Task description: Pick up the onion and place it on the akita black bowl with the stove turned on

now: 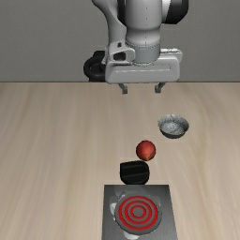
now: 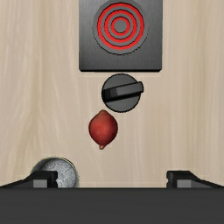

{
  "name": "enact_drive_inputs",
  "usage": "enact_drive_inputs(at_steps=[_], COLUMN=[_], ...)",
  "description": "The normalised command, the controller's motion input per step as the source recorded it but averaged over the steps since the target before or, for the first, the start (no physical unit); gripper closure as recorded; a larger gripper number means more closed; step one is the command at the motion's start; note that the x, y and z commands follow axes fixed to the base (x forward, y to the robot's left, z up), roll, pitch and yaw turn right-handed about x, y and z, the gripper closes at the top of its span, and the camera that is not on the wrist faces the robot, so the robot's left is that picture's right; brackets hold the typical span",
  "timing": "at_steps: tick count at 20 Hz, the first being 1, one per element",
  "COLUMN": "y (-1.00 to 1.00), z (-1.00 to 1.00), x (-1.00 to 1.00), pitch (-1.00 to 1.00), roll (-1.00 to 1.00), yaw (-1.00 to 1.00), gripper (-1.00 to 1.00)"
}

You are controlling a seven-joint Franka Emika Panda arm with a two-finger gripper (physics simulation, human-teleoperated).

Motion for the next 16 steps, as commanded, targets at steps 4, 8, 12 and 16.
enact_drive_inputs(at_steps=[4, 8, 12, 16], y=[0.25, 0.00, 0.00, 0.00], z=[-0.75, -1.00, -1.00, -1.00], x=[0.00, 0.00, 0.00, 0.00], pitch=[0.00, 0.00, 0.00, 0.00], roll=[0.00, 0.00, 0.00, 0.00], yaw=[0.00, 0.00, 0.00, 0.00], gripper=[-1.00, -1.00, -1.00, -1.00])
